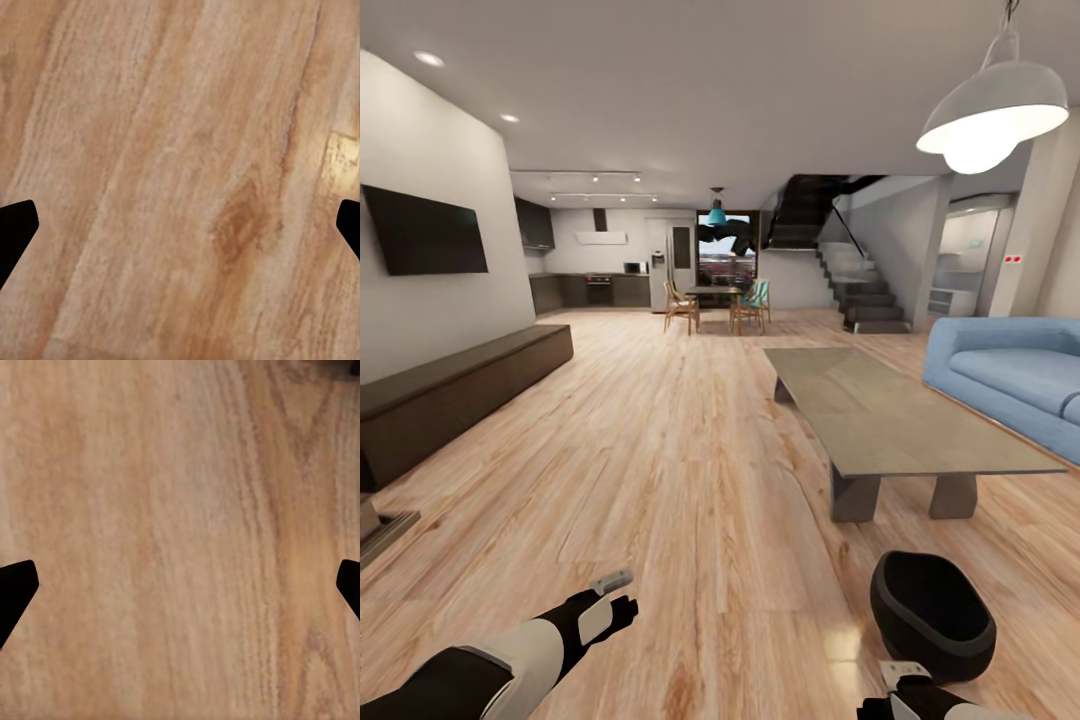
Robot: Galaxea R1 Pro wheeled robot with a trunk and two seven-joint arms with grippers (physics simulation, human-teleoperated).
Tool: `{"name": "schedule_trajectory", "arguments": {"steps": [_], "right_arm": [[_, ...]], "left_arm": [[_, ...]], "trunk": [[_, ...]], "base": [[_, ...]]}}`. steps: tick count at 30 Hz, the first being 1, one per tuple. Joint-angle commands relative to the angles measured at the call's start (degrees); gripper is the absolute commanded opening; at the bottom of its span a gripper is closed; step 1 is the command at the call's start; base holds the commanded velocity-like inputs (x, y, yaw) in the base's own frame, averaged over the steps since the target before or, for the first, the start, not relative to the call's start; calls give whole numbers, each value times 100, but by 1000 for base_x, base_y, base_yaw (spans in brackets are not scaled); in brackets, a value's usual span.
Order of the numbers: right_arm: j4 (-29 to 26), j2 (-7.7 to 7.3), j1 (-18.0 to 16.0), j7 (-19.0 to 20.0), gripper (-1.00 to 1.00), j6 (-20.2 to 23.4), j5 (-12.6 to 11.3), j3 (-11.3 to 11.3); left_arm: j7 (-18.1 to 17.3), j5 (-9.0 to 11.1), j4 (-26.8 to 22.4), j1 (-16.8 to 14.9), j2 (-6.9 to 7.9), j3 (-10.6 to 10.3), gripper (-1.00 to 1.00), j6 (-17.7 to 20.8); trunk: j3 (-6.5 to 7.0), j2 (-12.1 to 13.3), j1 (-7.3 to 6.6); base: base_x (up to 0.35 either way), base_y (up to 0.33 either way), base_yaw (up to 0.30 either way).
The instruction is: Place each of the two pumpkins and all three candles from the living room inside a cabinet in the living room (use any cabinet), then make sure every cabinet is closed, and position the cauldron so it is next to a table in the living room.
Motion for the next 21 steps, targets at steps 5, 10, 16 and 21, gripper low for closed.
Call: {"name": "schedule_trajectory", "arguments": {"steps": [5, 10, 16, 21], "right_arm": [[0, -1, -2, -4, 100, 24, -52, 40], [0, 1, -2, 0, 100, 24, -48, 45], [0, 13, 4, 6, 100, 24, -44, 48], [0, 16, 6, 13, 100, 24, -43, 48]], "left_arm": [[13, 45, 11, -6, -3, -48, 100, 10], [13, 46, 20, -6, -3, -48, 100, 9], [13, 46, 25, -7, -3, -48, 100, 9], [13, 46, 25, -6, -3, -48, 100, 9]], "trunk": [[47, 122, -73], [92, 322, -183], [145, 563, -314], [190, 763, -424]], "base": [[0, 0, 69], [0, 0, 65], [0, 0, 64], [0, 0, 63]]}}
